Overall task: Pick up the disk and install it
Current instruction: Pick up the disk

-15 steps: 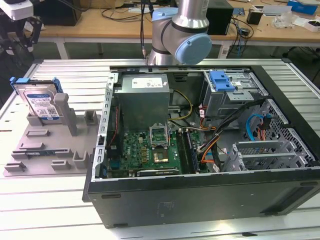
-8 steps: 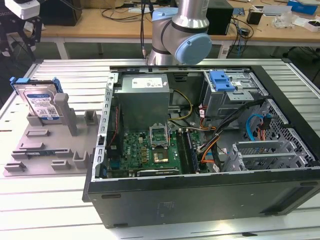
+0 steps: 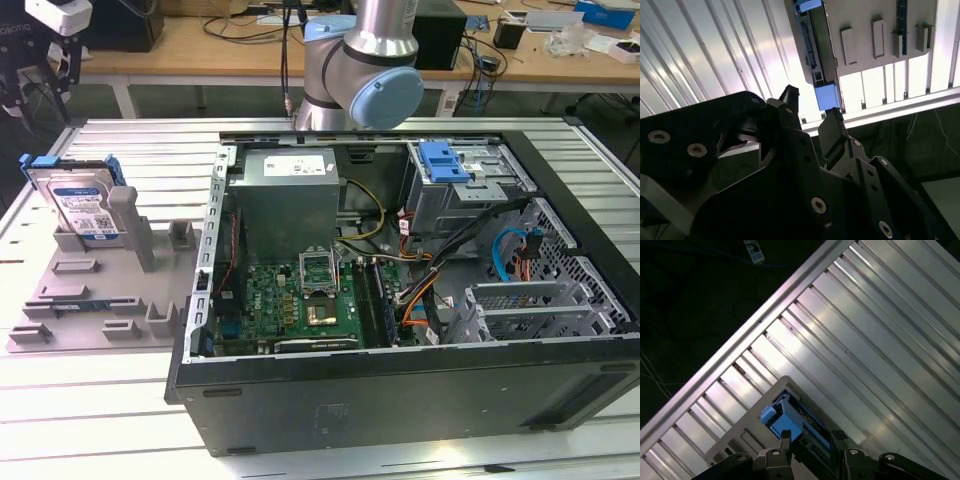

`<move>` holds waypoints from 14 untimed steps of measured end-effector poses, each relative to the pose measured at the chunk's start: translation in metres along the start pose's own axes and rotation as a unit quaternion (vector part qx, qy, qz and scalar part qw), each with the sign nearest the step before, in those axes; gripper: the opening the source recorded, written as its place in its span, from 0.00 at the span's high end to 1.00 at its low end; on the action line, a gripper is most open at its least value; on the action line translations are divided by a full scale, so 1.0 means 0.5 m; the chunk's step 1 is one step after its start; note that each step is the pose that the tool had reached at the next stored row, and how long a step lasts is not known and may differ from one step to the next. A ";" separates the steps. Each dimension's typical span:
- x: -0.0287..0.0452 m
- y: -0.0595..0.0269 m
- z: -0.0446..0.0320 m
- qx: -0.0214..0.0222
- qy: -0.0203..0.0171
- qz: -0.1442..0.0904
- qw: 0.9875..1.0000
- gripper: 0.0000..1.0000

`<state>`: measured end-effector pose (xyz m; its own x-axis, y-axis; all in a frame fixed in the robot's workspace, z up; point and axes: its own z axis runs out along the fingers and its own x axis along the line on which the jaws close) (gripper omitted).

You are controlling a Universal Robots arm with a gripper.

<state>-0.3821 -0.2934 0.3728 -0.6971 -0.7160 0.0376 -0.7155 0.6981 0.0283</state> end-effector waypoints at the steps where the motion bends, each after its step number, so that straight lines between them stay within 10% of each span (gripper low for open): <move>1: 0.000 0.000 0.000 0.000 0.000 -0.010 1.000 0.56; 7: 0.000 0.000 0.003 0.003 0.002 -0.073 0.997 0.56; 11: 0.000 0.000 0.004 0.004 0.003 -0.116 0.993 0.56; 14: 0.000 0.000 0.005 0.006 0.005 -0.155 0.988 0.56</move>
<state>-0.3821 -0.2933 0.3703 -0.4444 -0.8950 0.0382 -0.8948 0.4455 0.0281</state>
